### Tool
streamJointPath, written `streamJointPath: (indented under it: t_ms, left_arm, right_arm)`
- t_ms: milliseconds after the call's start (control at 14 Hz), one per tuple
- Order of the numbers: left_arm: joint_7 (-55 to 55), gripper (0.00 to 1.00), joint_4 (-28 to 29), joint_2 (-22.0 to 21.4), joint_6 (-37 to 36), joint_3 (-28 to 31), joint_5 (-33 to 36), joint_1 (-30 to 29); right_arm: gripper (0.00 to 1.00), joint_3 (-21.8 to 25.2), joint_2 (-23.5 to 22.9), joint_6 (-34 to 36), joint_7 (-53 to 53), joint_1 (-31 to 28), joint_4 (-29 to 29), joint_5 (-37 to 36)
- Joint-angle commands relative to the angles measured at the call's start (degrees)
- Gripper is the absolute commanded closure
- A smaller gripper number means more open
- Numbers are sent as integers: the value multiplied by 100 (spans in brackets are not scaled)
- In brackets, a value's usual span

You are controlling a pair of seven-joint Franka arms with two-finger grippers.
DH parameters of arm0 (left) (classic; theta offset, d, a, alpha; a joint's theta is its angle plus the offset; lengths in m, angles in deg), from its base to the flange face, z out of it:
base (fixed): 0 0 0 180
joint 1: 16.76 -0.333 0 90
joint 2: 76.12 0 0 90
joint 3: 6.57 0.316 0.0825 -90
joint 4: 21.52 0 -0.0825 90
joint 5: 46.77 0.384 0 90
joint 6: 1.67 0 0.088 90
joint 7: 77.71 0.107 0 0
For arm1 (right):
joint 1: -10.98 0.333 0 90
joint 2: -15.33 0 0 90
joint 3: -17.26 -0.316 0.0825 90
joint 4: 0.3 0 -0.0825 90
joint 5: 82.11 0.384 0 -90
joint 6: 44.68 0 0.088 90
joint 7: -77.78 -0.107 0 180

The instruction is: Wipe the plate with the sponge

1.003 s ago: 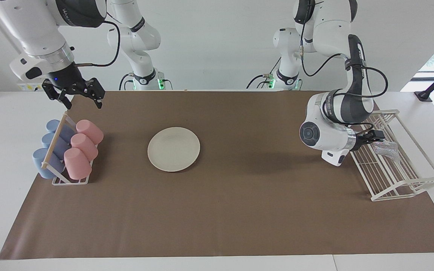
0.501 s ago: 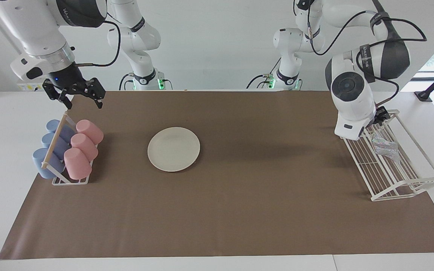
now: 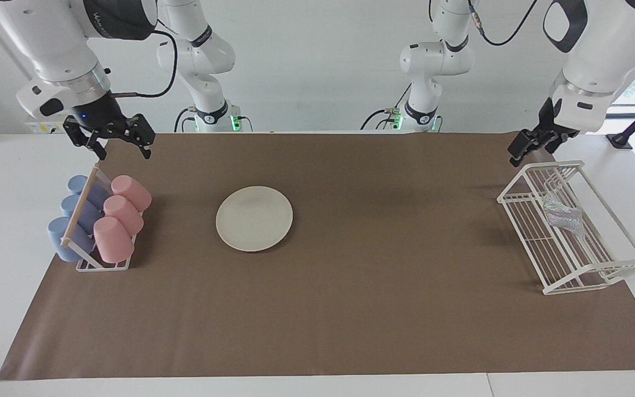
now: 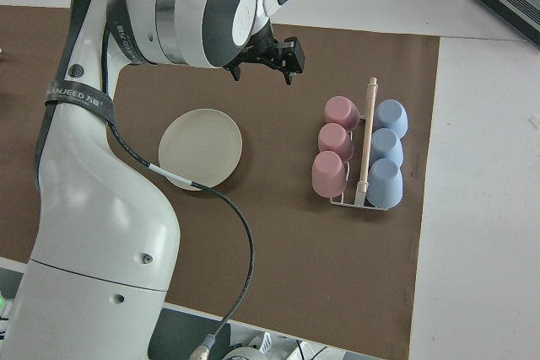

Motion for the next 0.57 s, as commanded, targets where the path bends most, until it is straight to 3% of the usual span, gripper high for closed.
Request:
streamJointPath:
  t_ms: [0,215,501]
  left_arm:
    - [-21,0,101,-103,-328,-34,-304,7]
    - [31,0,180,-165,-610,-25,-771,-98]
    - [40,0,382,-296,-409,-42,-754,-28]
  right_arm:
    - [0,-40,-48,103,119,-43,-98,4]
    - [0,-40,-48,103,128,-43,-98,-5]
    - [0,-40,-48,95,110,-34,-98,-5]
